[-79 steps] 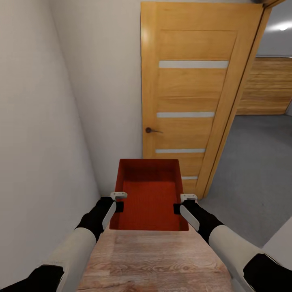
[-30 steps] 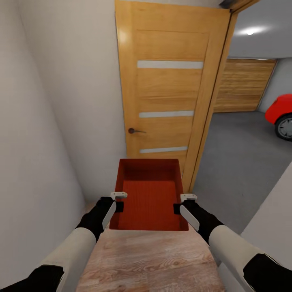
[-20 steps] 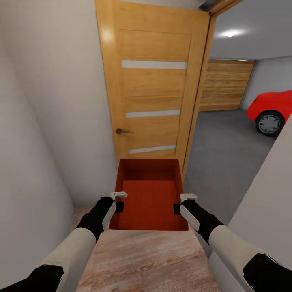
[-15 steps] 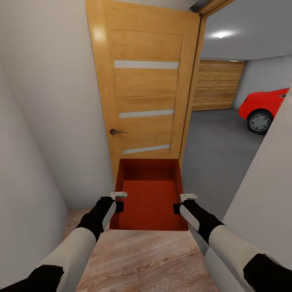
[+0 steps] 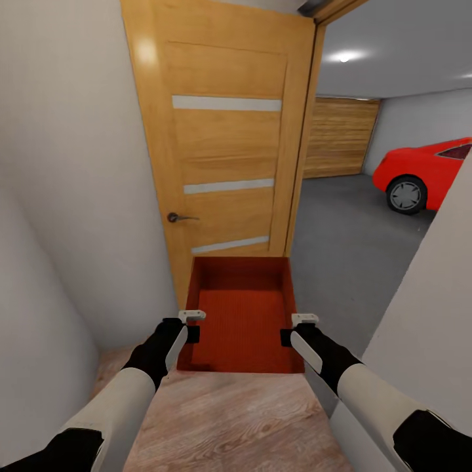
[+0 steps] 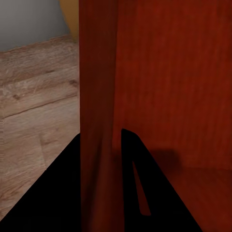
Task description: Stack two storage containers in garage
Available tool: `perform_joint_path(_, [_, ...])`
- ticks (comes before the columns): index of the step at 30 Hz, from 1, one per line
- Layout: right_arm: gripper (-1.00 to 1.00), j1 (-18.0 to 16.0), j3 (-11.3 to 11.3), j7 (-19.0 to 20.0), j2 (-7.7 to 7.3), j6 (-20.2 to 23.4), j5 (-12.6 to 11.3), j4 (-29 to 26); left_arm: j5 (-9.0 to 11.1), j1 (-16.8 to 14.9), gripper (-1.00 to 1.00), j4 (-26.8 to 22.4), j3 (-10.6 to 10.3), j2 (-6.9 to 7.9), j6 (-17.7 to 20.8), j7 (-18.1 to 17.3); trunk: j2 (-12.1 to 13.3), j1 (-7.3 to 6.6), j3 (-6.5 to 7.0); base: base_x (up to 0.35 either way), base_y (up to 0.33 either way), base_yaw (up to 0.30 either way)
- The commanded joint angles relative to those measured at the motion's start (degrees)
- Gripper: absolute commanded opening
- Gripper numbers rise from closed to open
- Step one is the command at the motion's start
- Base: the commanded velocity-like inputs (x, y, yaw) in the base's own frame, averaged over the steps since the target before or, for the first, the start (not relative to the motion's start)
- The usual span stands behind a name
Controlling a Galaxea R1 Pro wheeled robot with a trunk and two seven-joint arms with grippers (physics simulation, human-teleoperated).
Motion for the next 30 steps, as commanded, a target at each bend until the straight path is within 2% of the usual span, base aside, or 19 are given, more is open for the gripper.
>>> perform_joint_path(1, [-1.00,-0.12,-2.74,-0.90,-3.19,-1.35,2.79,-0.13,0.21,-0.01,-1.00,0.01,-0.15,0.06,0.37,0.57,-0.13,0.06,-0.13,0.249,0.199,-0.001])
perform_joint_path(10, [-1.00,-0.12,-2.74,-0.90,-3.19,-1.35,2.79,-0.13,0.21,-0.01,-1.00,0.01,-0.15,0.04,0.31,0.63,-0.13,0.06,-0.13,0.241,0.181,-0.051])
perform_joint_path(30, [-1.00,-0.12,-2.74,-0.90,-3.19,-1.35,2.79,-0.13,0.19,-0.01,-1.00,-0.05,-0.15,0.05,0.29,0.62,-0.13,0.06,-0.13,0.016,0.007,-0.253])
